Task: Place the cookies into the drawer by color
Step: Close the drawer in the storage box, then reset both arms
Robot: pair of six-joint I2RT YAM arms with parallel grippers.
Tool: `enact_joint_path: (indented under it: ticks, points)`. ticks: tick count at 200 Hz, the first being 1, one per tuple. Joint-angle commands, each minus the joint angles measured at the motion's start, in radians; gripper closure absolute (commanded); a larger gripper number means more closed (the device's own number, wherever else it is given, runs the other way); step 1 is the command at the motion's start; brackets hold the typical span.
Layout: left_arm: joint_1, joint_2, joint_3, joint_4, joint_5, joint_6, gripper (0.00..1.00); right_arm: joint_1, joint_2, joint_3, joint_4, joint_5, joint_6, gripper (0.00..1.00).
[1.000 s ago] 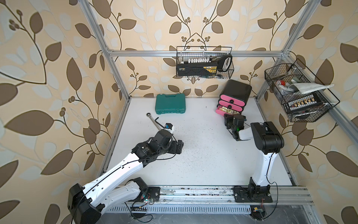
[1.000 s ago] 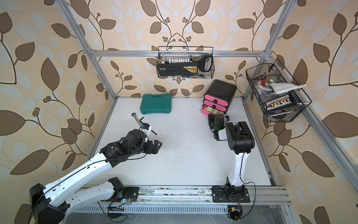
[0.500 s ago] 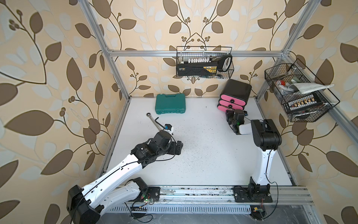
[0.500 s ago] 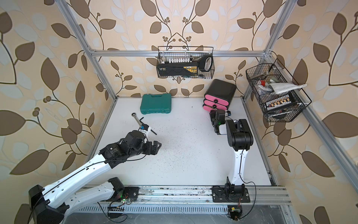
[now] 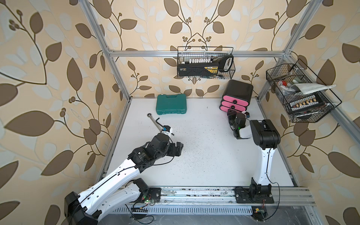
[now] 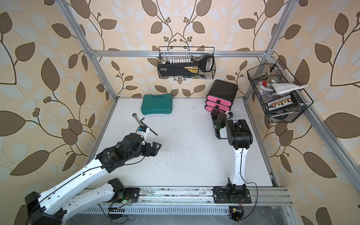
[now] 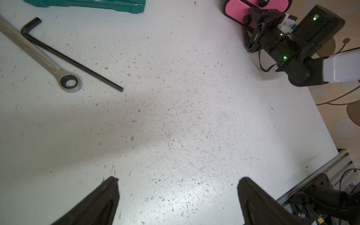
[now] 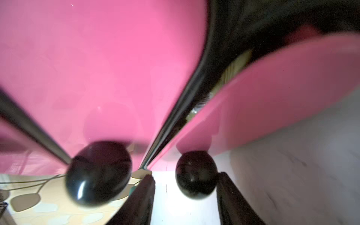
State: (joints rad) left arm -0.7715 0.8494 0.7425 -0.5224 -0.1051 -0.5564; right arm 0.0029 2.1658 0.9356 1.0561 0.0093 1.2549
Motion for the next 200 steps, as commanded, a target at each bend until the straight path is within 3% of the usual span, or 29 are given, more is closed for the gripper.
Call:
enact_joint_path:
  ticks: [1,31,66,92,118,137,160,200]
  points:
    - [0.005,-0.019,-0.008,0.019,-0.04,0.009,0.02,-0.018,-0.115,-0.09,0.122,-0.086,-0.033,0.46]
    - [0.005,-0.02,0.022,0.017,-0.165,0.104,0.02,-0.028,-0.331,-0.237,0.02,-0.215,-0.134,0.45]
    - [0.007,0.019,0.016,0.131,-0.489,0.242,0.02,-0.051,-0.71,-0.328,-0.427,-0.288,-0.39,0.45]
    - [0.023,0.067,-0.028,0.312,-0.599,0.383,0.02,-0.05,-0.972,-0.301,-0.871,-0.167,-0.652,0.44]
    - [0.1,0.145,-0.089,0.484,-0.662,0.495,0.02,-0.049,-1.147,-0.296,-1.123,0.064,-0.831,0.43]
    - [0.227,0.193,-0.134,0.55,-0.624,0.482,0.02,-0.049,-1.242,-0.373,-1.125,0.241,-0.919,0.42]
    - [0.341,0.251,-0.21,0.673,-0.585,0.497,0.02,-0.048,-1.284,-0.516,-0.966,0.366,-1.006,0.4]
    - [0.44,0.365,-0.32,0.924,-0.496,0.584,0.02,-0.048,-1.094,-0.624,-0.606,0.331,-1.036,0.36]
